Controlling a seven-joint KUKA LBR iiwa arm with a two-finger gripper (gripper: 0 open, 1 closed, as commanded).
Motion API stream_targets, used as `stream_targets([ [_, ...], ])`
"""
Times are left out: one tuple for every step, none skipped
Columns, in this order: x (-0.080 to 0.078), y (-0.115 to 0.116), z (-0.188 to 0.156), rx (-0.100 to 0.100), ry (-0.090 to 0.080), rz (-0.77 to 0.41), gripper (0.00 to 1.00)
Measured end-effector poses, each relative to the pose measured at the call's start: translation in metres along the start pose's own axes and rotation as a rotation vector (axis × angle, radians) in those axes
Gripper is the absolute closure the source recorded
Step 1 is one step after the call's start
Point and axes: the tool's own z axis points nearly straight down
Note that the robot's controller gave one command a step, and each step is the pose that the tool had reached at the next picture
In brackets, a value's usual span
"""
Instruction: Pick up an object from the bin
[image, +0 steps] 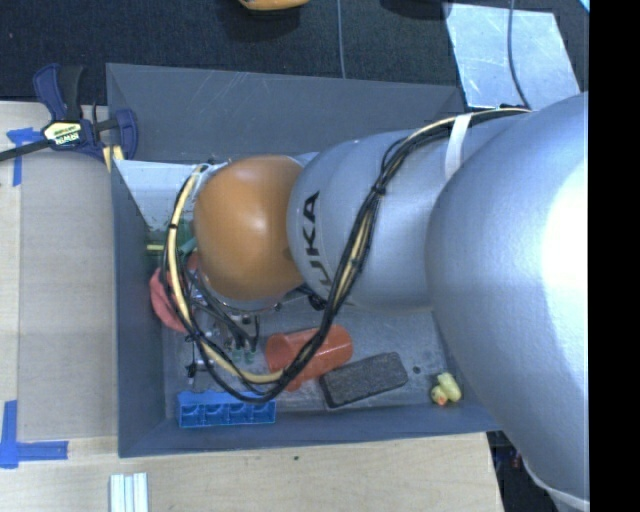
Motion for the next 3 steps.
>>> stream_targets([
  [-0.020, -0.025, -0.035, -0.001, 0.001, -0.266, 0.00],
  [-0.014, -0.059, 0.025, -0.002, -0.009, -0.300, 0.00],
  [-0.021, -0.075, 0.029, -0.001, -0.004, -0.308, 0.00],
])
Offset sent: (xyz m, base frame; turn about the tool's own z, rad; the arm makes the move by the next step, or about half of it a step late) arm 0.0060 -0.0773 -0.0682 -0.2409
